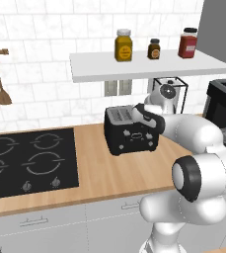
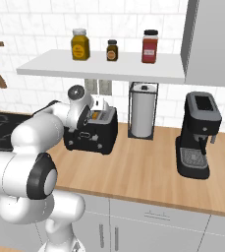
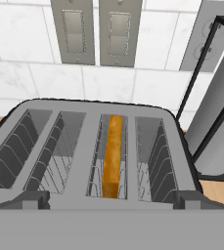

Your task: Start the toaster. Once the lever pops up, take the bread to the plate on the dining counter.

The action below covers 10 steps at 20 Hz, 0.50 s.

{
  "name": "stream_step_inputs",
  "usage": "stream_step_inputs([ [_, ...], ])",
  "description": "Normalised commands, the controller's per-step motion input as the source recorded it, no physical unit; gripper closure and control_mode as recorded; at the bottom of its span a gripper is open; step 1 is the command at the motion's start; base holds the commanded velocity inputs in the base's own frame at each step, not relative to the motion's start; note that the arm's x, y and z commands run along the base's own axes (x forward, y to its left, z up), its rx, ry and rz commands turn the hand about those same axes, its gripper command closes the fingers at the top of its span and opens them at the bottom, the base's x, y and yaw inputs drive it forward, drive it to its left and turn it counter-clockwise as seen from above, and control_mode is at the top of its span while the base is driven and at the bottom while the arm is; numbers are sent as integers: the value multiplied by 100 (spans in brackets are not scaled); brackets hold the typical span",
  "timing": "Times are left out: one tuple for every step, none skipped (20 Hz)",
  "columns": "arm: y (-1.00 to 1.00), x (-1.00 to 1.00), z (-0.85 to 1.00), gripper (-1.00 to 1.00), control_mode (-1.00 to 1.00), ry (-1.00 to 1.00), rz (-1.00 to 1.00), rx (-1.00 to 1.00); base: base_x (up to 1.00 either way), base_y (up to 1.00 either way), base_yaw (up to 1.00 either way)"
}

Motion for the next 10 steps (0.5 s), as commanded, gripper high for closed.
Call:
stream_step_inputs([
  [0, 0, 0, -100, -100, 0, 0, 0, 0, 0, 0],
  [0, 0, 0, -100, -100, 0, 0, 0, 0, 0, 0],
  [0, 0, 0, -100, -100, 0, 0, 0, 0, 0, 0],
  [0, 0, 0, -100, -100, 0, 0, 0, 0, 0, 0],
  [0, 0, 0, -100, -100, 0, 0, 0, 0, 0, 0],
  [0, 0, 0, -100, -100, 0, 0, 0, 0, 0, 0],
  [0, 0, 0, -100, -100, 0, 0, 0, 0, 0, 0],
  [0, 0, 0, -100, -100, 0, 0, 0, 0, 0, 0],
  [0, 0, 0, -100, -100, 0, 0, 0, 0, 0, 0],
  [0, 0, 0, -100, -100, 0, 0, 0, 0, 0, 0],
])
